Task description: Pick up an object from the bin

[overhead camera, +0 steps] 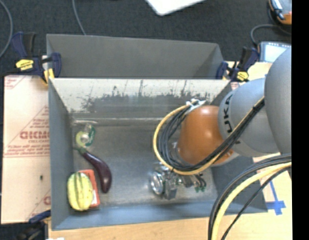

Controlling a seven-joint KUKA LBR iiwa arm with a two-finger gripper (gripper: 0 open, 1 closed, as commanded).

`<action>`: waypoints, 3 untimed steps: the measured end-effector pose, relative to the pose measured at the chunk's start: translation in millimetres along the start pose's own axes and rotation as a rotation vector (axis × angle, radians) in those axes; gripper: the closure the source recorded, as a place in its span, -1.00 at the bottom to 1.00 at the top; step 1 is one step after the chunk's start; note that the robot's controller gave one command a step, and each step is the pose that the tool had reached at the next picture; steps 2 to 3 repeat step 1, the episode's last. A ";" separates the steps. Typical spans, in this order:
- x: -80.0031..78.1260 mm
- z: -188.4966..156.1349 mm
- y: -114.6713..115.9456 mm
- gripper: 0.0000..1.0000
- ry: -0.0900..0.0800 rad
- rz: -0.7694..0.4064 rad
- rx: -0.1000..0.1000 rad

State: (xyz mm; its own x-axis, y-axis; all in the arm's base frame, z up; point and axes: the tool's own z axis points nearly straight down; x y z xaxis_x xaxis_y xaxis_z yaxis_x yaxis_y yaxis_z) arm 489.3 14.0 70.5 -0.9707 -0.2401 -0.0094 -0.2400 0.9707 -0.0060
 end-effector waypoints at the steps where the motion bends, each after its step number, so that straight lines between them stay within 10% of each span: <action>1: 4.1 -136.4 -22.0 1.00 -0.003 0.011 0.001; 3: 4.1 -136.4 -22.0 1.00 -0.003 0.011 0.001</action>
Offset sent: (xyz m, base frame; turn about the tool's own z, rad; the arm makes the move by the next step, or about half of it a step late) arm 0.0000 0.0000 0.0000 0.0000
